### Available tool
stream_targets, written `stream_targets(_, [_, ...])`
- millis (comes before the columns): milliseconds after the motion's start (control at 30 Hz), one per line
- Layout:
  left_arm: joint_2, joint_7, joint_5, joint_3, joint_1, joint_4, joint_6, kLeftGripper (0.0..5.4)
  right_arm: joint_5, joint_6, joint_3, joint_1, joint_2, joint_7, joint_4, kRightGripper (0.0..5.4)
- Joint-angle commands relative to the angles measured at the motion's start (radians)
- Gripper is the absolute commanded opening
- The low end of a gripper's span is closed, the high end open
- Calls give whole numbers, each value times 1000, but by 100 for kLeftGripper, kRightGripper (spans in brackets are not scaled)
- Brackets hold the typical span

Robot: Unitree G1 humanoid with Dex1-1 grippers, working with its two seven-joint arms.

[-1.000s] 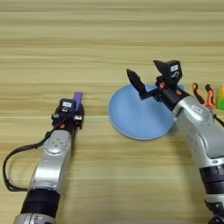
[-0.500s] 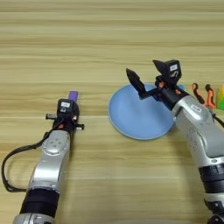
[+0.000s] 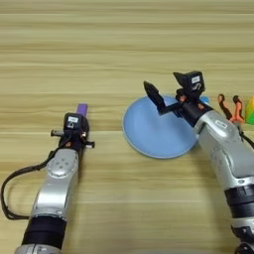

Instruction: Move the objects on the table

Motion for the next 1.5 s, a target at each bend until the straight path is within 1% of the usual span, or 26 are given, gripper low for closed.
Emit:
stream_targets(33, [-6,-10,-14,1,19,-10,-3,138,7,-7,-7,-18,7,1,19,540])
stream_targets(233, [-3,-10,-23,4,19,-20,-20,138,13,-10,-14,-22,13,3,44,540])
stream_targets(433, [-4,-28,-33,0,20,-46,-68,138,28,-5,-18,-26,22,13,68,540])
stream_targets(833, [-2,-43,-28,-4,24,-85,-129,137,29,-9,-19,-31,33,19,85,540])
stream_targets(967, [0,-50,-17,-18,31,-111,-166,137,66,15,-32,-33,45,38,88,540])
stream_targets(1067, [1,-55,-14,-25,33,-120,-178,137,110,43,-47,-40,54,53,95,540])
stream_targets(1100, [1,-56,-13,-27,34,-121,-179,137,125,54,-53,-43,56,57,99,540])
stream_targets(1167, [1,-58,-10,-34,34,-125,-186,137,182,94,-80,-57,65,74,114,540])
stream_targets(1367, [5,-68,-3,-54,32,-146,-205,137,275,160,-115,-81,76,105,125,540])
stream_targets(1433, [5,-69,-1,-59,32,-151,-205,137,291,177,-117,-87,76,113,131,540])
stream_targets(1500, [6,-70,2,-64,30,-154,-205,137,293,180,-117,-98,79,115,146,540])
